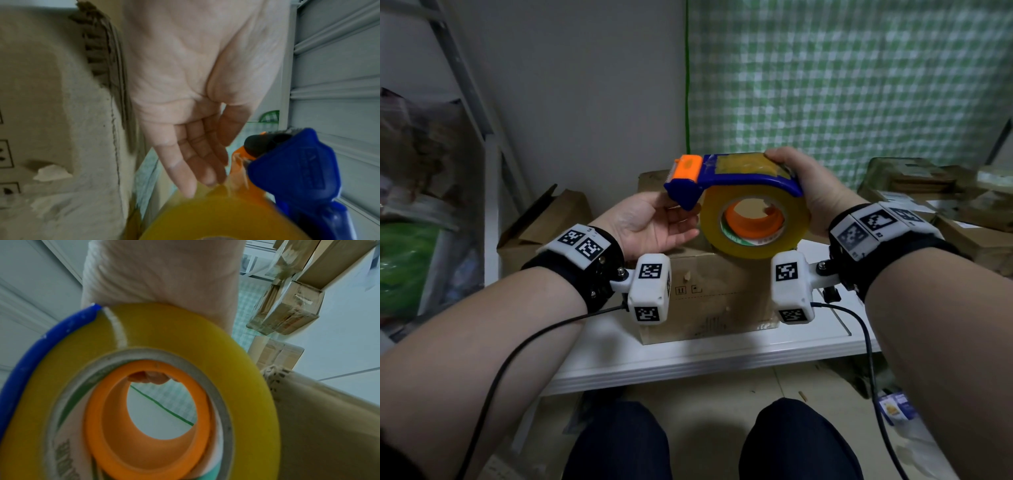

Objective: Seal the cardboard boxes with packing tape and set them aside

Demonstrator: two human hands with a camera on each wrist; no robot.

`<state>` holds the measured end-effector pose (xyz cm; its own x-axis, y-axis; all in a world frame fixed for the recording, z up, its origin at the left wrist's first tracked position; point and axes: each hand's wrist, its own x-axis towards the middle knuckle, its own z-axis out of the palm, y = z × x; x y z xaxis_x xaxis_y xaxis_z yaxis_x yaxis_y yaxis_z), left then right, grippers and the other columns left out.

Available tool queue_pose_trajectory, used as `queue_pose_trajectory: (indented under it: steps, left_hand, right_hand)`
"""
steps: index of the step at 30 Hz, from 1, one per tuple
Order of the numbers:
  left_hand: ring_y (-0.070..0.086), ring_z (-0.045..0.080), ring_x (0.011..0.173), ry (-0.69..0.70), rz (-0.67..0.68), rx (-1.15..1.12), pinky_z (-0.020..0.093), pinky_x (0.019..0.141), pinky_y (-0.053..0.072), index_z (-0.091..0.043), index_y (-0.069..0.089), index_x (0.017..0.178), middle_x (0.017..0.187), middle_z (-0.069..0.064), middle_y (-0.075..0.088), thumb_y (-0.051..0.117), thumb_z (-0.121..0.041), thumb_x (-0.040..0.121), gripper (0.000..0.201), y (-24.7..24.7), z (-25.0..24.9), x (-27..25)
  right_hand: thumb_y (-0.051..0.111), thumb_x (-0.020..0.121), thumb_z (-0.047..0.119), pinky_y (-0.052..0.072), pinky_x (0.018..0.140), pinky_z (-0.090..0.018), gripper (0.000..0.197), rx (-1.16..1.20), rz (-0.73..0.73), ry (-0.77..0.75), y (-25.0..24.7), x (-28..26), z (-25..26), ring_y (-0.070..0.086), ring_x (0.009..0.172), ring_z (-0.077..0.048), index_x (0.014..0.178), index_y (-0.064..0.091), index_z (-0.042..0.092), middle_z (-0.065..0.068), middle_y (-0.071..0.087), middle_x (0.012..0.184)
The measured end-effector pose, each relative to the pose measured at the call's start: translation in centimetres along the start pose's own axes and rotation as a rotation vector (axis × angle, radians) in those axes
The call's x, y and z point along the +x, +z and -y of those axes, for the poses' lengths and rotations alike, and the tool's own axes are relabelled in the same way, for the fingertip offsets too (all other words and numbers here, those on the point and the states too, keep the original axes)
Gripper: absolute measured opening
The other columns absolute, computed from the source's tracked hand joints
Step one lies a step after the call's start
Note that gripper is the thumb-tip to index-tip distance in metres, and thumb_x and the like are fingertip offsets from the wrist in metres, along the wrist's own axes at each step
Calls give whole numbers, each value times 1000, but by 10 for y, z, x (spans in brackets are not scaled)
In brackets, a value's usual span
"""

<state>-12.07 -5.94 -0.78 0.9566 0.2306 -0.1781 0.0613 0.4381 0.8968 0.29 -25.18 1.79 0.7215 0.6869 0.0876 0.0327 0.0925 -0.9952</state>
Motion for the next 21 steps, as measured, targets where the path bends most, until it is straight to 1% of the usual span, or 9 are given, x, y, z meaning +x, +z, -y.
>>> queue_pose_trajectory:
  steps: [3,7,11,14,17,21]
  left_hand:
    - [61,19,85,5,6,-11,29,63,59,-9,58,108,97,10,64,47,-12,94,18,0,4,2]
    - [69,19,78,28,39,-12,29,63,58,-12,55,110,98,9,66,46,-9,94,18,3,7,3]
    - [68,19,78,74,23,-17,28,62,57,-14,55,108,97,7,67,48,-8,93,18,4,7,6]
    - [68,17,75,83,16,-11,27,62,57,-15,55,108,94,6,68,50,-9,91,18,5,8,7]
    - [65,17,80,69,28,-12,26,63,56,-15,56,102,94,4,66,51,-9,90,15,6,9,7]
    - [62,17,85,76,69,-41,27,68,52,-16,57,100,96,4,65,57,-9,77,23,6,14,10]
  right_hand:
    - [54,89,42,50,60,-26,29,12,-7,-1,0,-2,1,57,49,-14,71,58,20,3,59,56]
    - [51,92,40,50,54,-22,30,18,-4,1,2,-4,3,57,46,-13,71,57,19,3,59,52]
    - [51,92,40,50,55,-25,30,27,7,-3,1,-4,3,57,48,-14,71,57,20,3,58,55]
    - [52,91,40,50,58,-25,29,15,-5,-8,1,-3,3,57,49,-14,71,57,20,3,58,55]
    - [54,89,41,50,60,-27,27,0,-14,0,1,-1,3,58,50,-15,73,59,20,2,60,57]
    - [53,89,42,50,62,-28,27,6,7,9,-1,1,2,58,52,-16,74,58,20,2,60,59]
